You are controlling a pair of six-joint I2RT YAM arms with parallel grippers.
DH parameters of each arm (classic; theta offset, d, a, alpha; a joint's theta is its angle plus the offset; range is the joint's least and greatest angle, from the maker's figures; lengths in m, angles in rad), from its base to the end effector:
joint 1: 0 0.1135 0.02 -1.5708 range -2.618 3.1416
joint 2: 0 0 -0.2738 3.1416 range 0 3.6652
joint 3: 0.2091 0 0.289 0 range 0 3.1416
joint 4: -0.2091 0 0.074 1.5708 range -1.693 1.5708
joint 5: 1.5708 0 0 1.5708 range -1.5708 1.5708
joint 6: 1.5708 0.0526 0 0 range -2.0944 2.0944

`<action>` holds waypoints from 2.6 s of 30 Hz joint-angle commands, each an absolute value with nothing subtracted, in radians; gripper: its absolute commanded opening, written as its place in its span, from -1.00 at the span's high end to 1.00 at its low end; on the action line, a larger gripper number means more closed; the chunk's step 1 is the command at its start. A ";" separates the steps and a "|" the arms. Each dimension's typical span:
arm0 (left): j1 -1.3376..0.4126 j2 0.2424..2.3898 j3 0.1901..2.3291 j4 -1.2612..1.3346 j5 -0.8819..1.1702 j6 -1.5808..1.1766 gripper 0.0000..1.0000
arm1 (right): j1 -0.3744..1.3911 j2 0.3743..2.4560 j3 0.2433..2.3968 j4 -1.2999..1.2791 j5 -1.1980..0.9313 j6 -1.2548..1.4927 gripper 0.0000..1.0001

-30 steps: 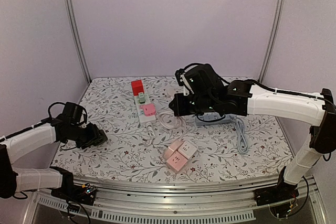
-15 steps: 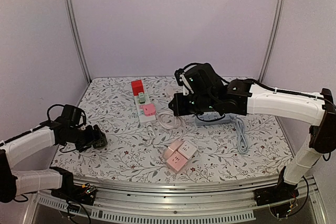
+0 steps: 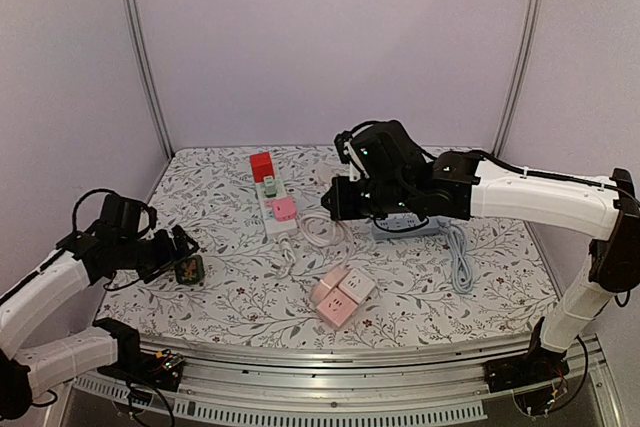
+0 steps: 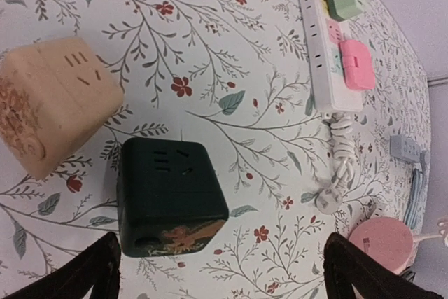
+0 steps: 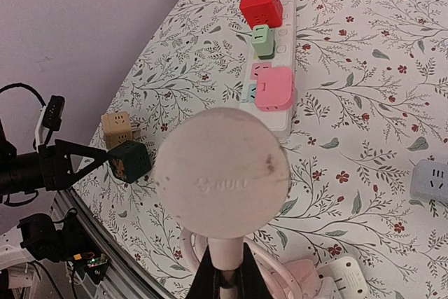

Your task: Pull the plug off the socket

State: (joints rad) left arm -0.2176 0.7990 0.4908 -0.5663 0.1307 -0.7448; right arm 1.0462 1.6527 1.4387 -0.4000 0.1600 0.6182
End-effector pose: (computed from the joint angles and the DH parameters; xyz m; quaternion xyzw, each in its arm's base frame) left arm 0.1914 -0.0493 0.1843 -0.2229 0.9114 -0.2120 0.2734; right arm 0.2248 0.3717 0.3124 -0.1520 0.8725 0.2915 0.3614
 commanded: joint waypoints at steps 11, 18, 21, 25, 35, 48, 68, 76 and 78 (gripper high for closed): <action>-0.719 0.930 0.666 -0.359 0.133 -0.704 -0.98 | 1.017 1.778 1.492 -0.405 0.111 0.698 1.00; -0.895 1.087 0.679 -0.194 0.077 -0.749 -0.98 | 0.999 1.915 1.539 -0.404 0.104 0.711 0.79; -0.958 1.148 0.687 -0.132 0.064 -0.759 -0.98 | 0.984 1.977 1.548 -0.405 0.096 0.720 0.75; -1.009 1.234 0.720 -0.123 0.042 -0.738 -0.99 | 0.968 2.017 1.555 -0.406 0.083 0.726 0.65; -1.060 1.411 0.857 -0.134 0.079 -0.646 -0.99 | 0.941 1.851 1.429 -0.417 0.137 0.701 -0.12; -1.136 1.652 1.076 -0.349 -0.061 -0.573 -0.99 | 0.913 1.487 1.129 -0.452 0.252 0.753 -0.62; -1.163 1.787 1.212 -0.471 -0.105 -0.529 -0.27 | 0.904 1.428 1.091 -0.454 0.275 0.767 -0.62; -1.164 1.794 1.227 -0.489 -0.113 -0.517 0.08 | 0.901 1.418 1.093 -0.457 0.269 0.766 -0.63; -1.164 1.787 1.225 -0.492 -0.117 -0.519 0.22 | 0.902 1.412 1.093 -0.462 0.266 0.767 -0.64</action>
